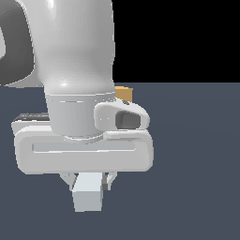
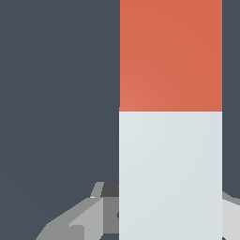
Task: Insert the peg into the horizontal hole in a box.
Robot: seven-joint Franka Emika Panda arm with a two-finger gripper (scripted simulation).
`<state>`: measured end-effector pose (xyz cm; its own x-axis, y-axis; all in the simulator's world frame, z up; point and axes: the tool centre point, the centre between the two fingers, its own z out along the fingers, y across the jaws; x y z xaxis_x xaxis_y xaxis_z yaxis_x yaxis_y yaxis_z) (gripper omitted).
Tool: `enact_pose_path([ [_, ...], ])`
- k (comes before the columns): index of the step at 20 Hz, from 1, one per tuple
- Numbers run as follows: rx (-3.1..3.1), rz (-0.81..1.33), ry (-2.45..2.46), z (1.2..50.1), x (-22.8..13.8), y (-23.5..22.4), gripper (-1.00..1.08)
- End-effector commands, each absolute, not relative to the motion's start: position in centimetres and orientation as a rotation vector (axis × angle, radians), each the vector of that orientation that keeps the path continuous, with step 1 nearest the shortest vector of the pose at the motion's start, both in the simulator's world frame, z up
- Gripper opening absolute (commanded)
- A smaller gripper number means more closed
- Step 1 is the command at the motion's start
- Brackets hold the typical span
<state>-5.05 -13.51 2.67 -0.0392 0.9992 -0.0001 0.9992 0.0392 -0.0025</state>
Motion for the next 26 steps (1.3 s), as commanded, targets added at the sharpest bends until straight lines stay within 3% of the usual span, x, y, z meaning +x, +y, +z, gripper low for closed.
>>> enact_pose_path([
  [1,-2.147,0.0,-2.295,3.1,-4.0,-10.7,-1.0],
  [14,-1.97,0.001,-2.448,5.2,0.3,5.4,-1.0],
  [26,-1.936,0.003,-2.472,5.3,0.8,8.1,-1.0],
])
